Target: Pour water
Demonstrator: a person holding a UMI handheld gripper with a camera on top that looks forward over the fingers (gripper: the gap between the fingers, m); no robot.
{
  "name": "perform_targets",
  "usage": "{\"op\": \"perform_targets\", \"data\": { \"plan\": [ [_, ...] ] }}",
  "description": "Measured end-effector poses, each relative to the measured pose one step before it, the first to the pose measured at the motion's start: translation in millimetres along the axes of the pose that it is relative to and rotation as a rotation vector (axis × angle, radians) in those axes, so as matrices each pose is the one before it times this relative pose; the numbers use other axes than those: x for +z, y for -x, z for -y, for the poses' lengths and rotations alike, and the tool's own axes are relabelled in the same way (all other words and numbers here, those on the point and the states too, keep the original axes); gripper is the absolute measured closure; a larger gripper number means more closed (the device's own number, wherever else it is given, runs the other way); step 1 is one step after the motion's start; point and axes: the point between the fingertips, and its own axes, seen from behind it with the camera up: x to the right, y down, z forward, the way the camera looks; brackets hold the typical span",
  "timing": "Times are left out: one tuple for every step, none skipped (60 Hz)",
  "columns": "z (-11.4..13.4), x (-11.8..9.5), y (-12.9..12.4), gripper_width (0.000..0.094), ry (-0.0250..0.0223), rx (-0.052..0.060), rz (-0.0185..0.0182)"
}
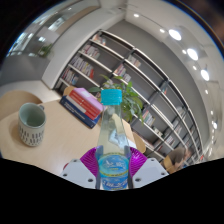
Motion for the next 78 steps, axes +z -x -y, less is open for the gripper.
{"op": "perform_targets", "data": {
  "plan": [
    [4.62,-1.06,4.73,0.0575,0.00578,-0.0518,0.00552],
    [5.21,-1.51,3.92,0.0575,0.00361,-0.0478,0.00313],
    [6.09,-1.97,2.51,0.0575,-0.00046,-0.0429,0.00138],
    [6.54,-1.44,2.95,0.0572,-0.00279,-0.0413,0.00069],
    [5.16,-0.99,2.70,0.0573,0.00243,-0.0475,0.00142],
    [4.37,-0.97,2.06,0.0574,0.00568,-0.0491,-0.00159],
    [2.58,7.98,1.82,0.0574,-0.00470,-0.0424,-0.00365],
    [5.54,-3.92,2.56,0.0574,-0.00321,-0.0409,-0.01106],
    [5.66,-0.46,1.57,0.0577,-0.00341,-0.0468,-0.00489],
    [4.62,0.47,1.90,0.0574,0.00009,-0.0547,-0.00190],
    [4.41,-0.02,1.25,0.0577,0.00048,-0.0554,-0.00123],
    [4.51,0.07,0.39,0.0574,-0.00331,-0.0491,-0.00270],
    [4.99,-0.20,0.03,0.0574,-0.00618,-0.0427,-0.00298],
    [4.79,-0.08,0.11,0.0576,-0.00607,-0.0426,-0.00160],
    [0.45,4.99,-2.24,0.0576,-0.00531,-0.0442,0.00453],
    [5.74,-2.83,0.62,0.0575,0.00508,-0.0459,-0.00366],
    [2.00,0.63,0.47,0.0575,0.00493,-0.0460,-0.00355],
    [1.30,1.54,0.82,0.0575,0.00898,-0.0467,-0.00233],
    [0.81,1.92,0.78,0.0574,0.01068,-0.0478,-0.00009],
    [1.14,1.11,0.11,0.0570,0.00799,-0.0441,-0.00020],
    [1.43,1.09,0.24,0.0571,0.00342,-0.0399,0.00149],
    [1.47,1.02,-0.10,0.0569,0.00283,-0.0366,0.00180],
    [-8.07,7.10,0.26,0.0569,-0.00135,-0.0361,0.00103],
    [6.18,-2.20,-0.80,0.0568,0.01050,-0.0294,-0.00110],
    [-0.07,0.60,-1.45,0.0570,0.00664,-0.0289,-0.00208],
    [0.54,1.35,-1.44,0.0566,0.00159,-0.0259,-0.00396],
    [1.40,1.46,-1.26,0.0566,-0.00193,-0.0257,-0.00390],
    [1.44,1.35,-0.93,0.0568,-0.00230,-0.0286,-0.00226],
    [0.93,1.29,-1.06,0.0567,0.00021,-0.0320,-0.00222],
    [0.70,0.73,-1.96,0.0567,0.00081,-0.0315,-0.00458],
    [1.22,0.70,-2.37,0.0567,-0.00171,-0.0288,-0.00670],
    [2.77,4.76,0.86,0.0567,-0.00491,-0.0269,-0.00973],
    [1.94,-1.60,-0.37,0.0566,-0.00866,-0.0276,-0.00806],
    [2.64,0.50,-2.70,0.0566,-0.00765,-0.0282,-0.00768],
    [2.62,0.20,-2.68,0.0566,-0.00783,-0.0293,-0.00818],
    [2.41,0.14,-3.11,0.0567,-0.00745,-0.0283,-0.00916],
    [2.00,0.44,-2.95,0.0566,-0.00550,-0.0271,-0.00957],
    [1.55,0.24,-3.03,0.0565,-0.00370,-0.0277,-0.00970],
    [1.22,0.54,-2.55,0.0566,-0.00180,-0.0292,-0.00908],
    [1.33,0.65,-2.02,0.0558,-0.00182,-0.0300,-0.00722],
    [3.34,-0.05,0.01,0.0552,-0.00189,-0.0272,-0.00792],
    [1.58,-1.04,-1.45,0.0554,-0.00224,-0.0232,-0.00277],
    [1.17,0.22,-1.73,0.0554,-0.00216,-0.0196,-0.00597],
    [0.55,-0.22,-1.44,0.0551,0.00082,-0.0160,-0.00435],
    [0.08,-0.13,-0.65,0.0553,0.00313,-0.0135,-0.00196],
    [0.49,-0.17,0.09,0.0553,0.00131,-0.0090,0.00117],
    [0.69,-0.16,0.45,0.0553,0.00011,-0.0039,0.00223],
    [0.52,-0.09,0.66,0.0550,0.00030,0.0003,0.00252],
    [-0.13,-0.09,0.56,0.0552,0.00287,0.0018,0.00124],
    [-0.22,0.12,1.35,0.0553,0.00447,-0.0012,0.00078],
    [-0.49,-0.81,0.36,0.0552,0.00407,-0.0004,0.00322],
    [0.18,0.50,0.63,0.0552,-0.00228,0.0001,0.00263],
    [0.25,-0.55,0.00,0.0552,-0.00094,0.0009,0.00038],
    [0.23,-0.36,-0.19,0.0551,-0.00116,0.0028,-0.00110],
    [-0.16,-0.62,-0.08,0.0551,0.00012,0.0038,-0.00051],
    [-0.18,-0.66,0.04,0.0552,0.00004,0.0063,0.00086],
    [-0.17,-0.60,-0.11,0.0553,-0.00046,0.0105,0.00084],
    [-0.38,-0.63,-0.24,0.0554,-0.00043,0.0167,0.00013],
    [-0.78,-1.47,-0.78,0.0553,0.00486,0.0186,-0.00137],
    [-0.15,0.05,0.18,0.0553,-0.00423,0.0302,0.00346],
    [-0.92,-1.05,-1.17,0.0553,-0.00097,0.0366,0.00041],
    [-0.97,-1.34,-2.00,0.0553,-0.00099,0.0466,-0.00117],
    [-1.22,-1.37,-2.55,0.0552,0.00036,0.0558,-0.00244],
    [-1.62,-1.68,-3.14,0.0553,0.00248,0.0628,-0.00255],
    [-1.39,-1.90,-3.39,0.0553,0.00242,0.0658,-0.00225],
    [1.31,-3.77,-5.54,0.0551,0.00841,0.0619,-0.00388],
    [1.34,-1.58,-3.52,0.0551,0.00257,0.0641,-0.00036],
    [-0.47,-0.61,-2.90,0.0551,-0.00940,0.0755,0.00760],
    [0.86,-2.80,-4.40,0.0550,-0.00450,0.0732,0.00249],
    [2.28,-2.72,-5.43,0.0552,-0.00854,0.0738,-0.00156],
    [3.41,-2.50,-6.99,0.0551,-0.00990,0.0700,-0.00540],
    [3.45,-2.65,-7.87,0.0553,-0.00831,0.0649,-0.00795],
    [2.96,-2.51,-8.13,0.0550,-0.00671,0.0622,-0.00907],
    [3.39,-2.47,-7.99,0.0552,-0.00697,0.0608,-0.00950],
    [5.78,-1.60,-4.12,0.0553,-0.00107,0.0540,-0.01630],
    [-0.97,-5.10,-11.03,0.0553,-0.01614,0.0578,-0.00223],
    [2.59,-2.38,-6.53,0.0552,-0.00735,0.0557,-0.00452],
    [1.93,-2.29,-6.49,0.0552,-0.00519,0.0555,-0.00485]
  ]
}}
